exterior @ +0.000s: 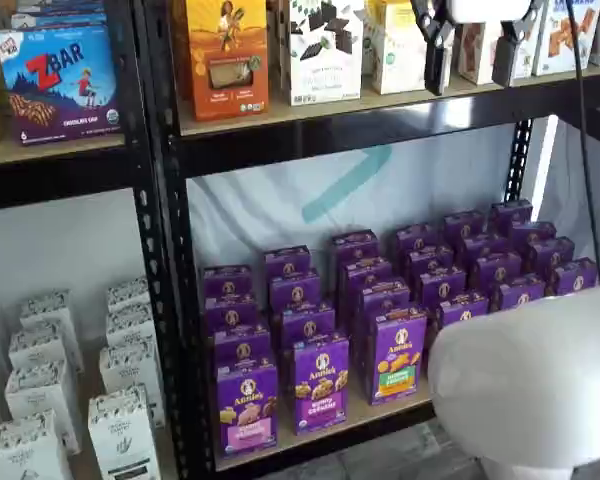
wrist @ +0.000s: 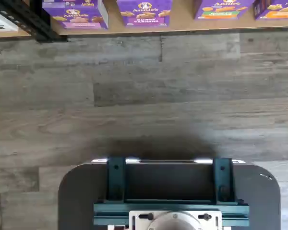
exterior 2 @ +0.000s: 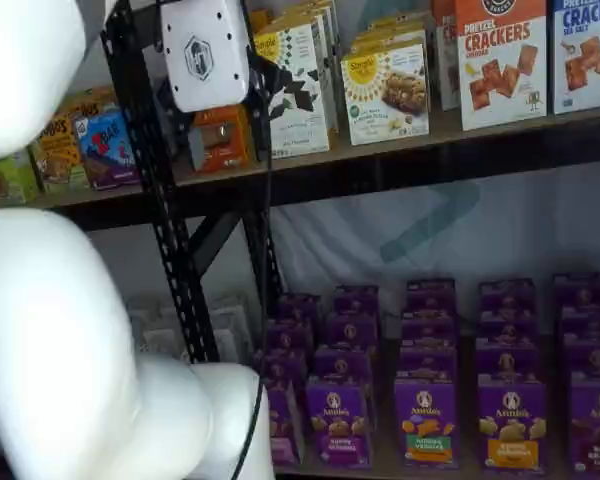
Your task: Pick up the purple box with a pink patch in the middle, on the bottom shelf, the first box from the left
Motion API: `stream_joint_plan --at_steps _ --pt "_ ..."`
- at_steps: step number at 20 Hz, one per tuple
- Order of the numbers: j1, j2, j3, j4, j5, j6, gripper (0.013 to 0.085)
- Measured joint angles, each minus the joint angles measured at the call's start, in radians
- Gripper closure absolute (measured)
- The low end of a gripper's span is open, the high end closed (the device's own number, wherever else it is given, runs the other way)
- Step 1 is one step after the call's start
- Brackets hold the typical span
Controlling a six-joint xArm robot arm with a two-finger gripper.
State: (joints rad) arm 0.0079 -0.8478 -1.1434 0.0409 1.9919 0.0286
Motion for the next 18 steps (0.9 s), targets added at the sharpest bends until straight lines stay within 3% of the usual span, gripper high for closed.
stream_joint_plan --at_steps 3,8,18 --pt "-0.03 -0.011 0.011 0.032 -0.018 -0.016 0.013" --pt "-0.036 -0.012 0.021 0.029 -0.029 -0.025 0.013" --pt "0.002 -0.038 0.134 -0.011 -0.133 -0.004 0.013"
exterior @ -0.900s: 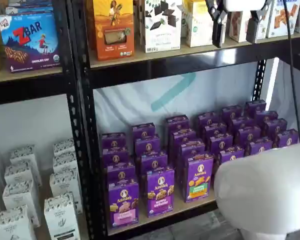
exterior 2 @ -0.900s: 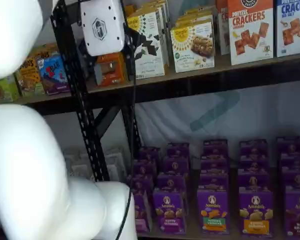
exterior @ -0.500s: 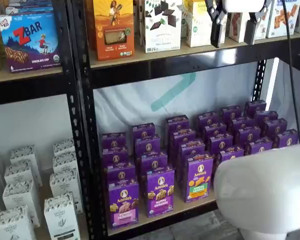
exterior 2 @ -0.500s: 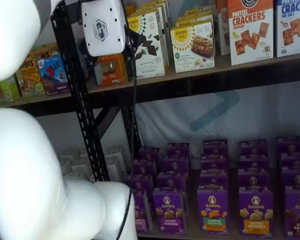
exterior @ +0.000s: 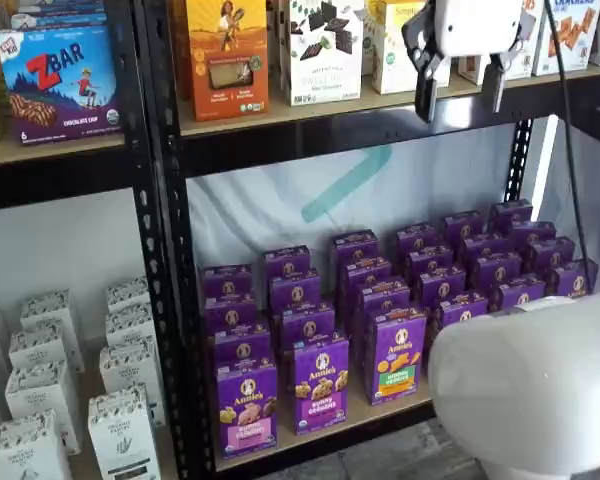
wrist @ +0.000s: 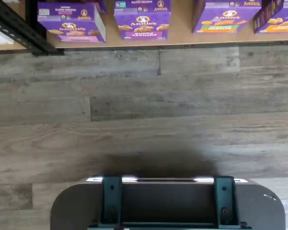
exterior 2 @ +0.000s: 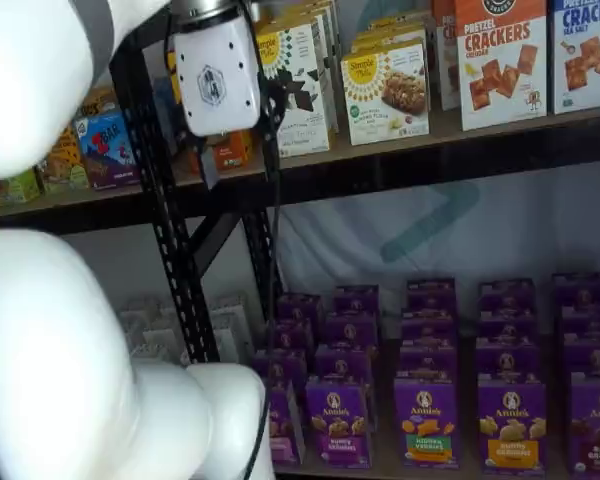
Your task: Pick up the purple box with a pink patch in the middle, on the bottom shelf, the first box from the left
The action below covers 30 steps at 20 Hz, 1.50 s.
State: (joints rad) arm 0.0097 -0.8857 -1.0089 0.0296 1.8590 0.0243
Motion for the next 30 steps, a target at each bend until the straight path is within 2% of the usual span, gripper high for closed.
stream_joint_plan --at_steps 7,13,21,26,30 --pt "0.019 -0.009 0.097 -0.002 -0.078 0.017 0.013" --pt "0.025 -0.031 0.221 0.029 -0.19 0.026 0.013" --pt "0.062 -0.072 0.405 0.023 -0.375 0.054 0.013" --pt "0.086 -0.06 0.471 -0.004 -0.448 0.079 0.013" --pt "0.106 -0.035 0.517 -0.004 -0.504 0.098 0.013"
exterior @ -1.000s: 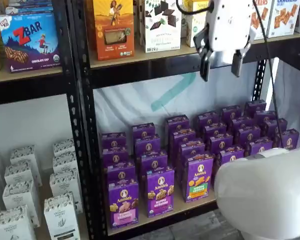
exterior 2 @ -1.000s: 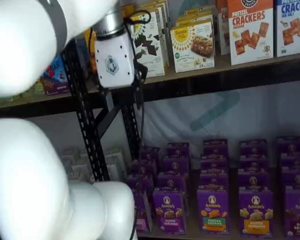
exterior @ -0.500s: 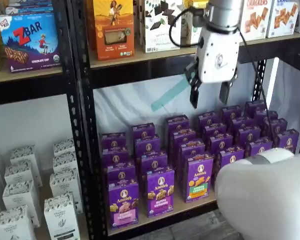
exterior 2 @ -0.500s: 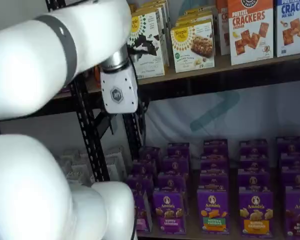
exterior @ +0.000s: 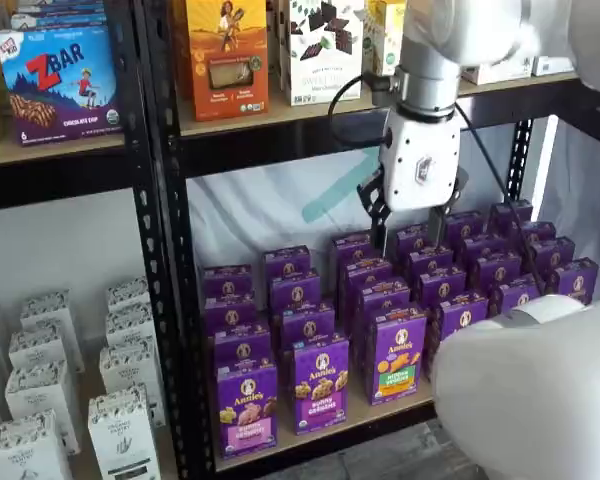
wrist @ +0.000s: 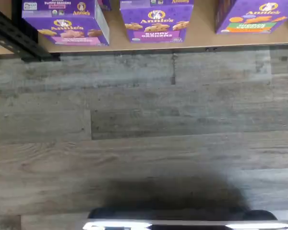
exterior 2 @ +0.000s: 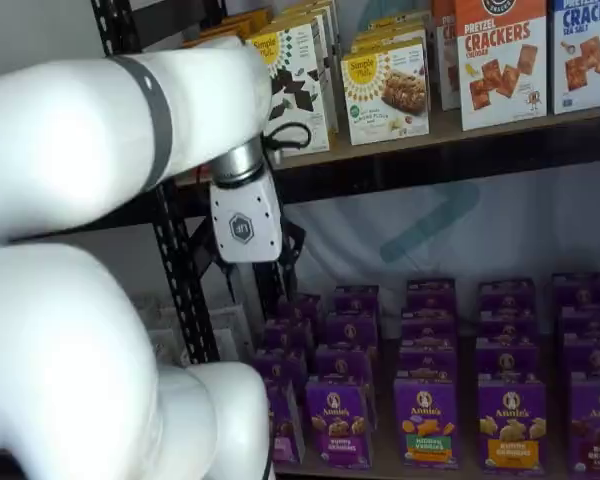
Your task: Pick up the purple box with a pink patch in the middle, on the bottom shelf, the first box from the left
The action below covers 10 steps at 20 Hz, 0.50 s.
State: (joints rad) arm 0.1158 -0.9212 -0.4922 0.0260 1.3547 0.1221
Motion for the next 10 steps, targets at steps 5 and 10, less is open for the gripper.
stream_joint_plan --at_steps 5,10 --pt "0.032 0.017 0.068 -0.009 -0.105 0.032 0.013" --pt "0.052 0.062 0.137 0.007 -0.216 0.045 0.013"
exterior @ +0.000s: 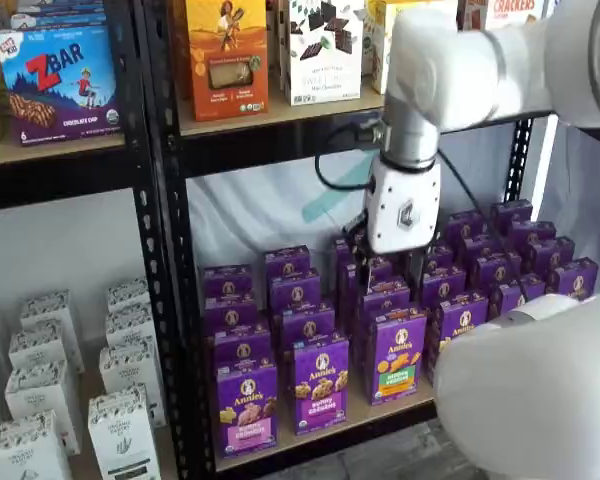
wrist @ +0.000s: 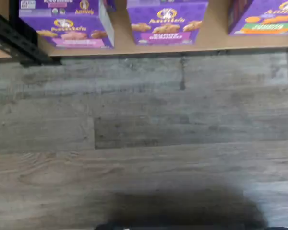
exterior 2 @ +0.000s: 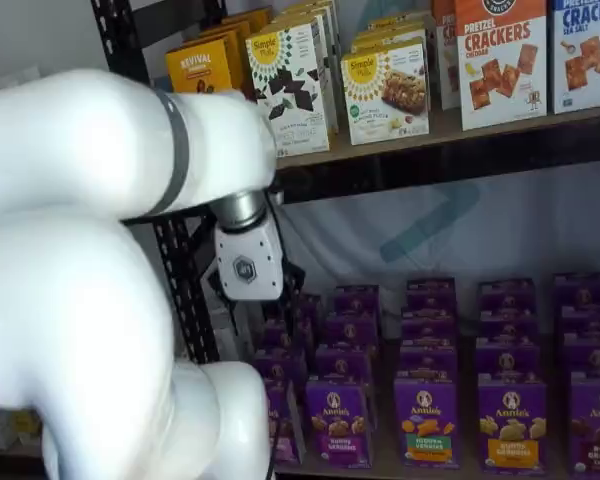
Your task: Pick up the purple box with a pink patch in the middle, on the bottom shelf, the first box from the left
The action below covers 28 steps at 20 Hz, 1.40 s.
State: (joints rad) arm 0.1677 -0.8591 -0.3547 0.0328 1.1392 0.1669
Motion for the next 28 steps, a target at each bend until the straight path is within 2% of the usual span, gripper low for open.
stream_joint_plan --at_steps 5,13,18,23,28 --pt "0.013 0.052 0.079 0.03 -0.148 -0.008 0.013" --pt "0.042 0.228 0.128 0.027 -0.339 0.013 0.013" --pt "0.062 0.361 0.114 0.038 -0.415 0.021 0.013" --pt "0.086 0.496 0.094 0.081 -0.518 0.004 0.013" --pt "0.122 0.623 0.052 0.083 -0.58 0.033 0.013"
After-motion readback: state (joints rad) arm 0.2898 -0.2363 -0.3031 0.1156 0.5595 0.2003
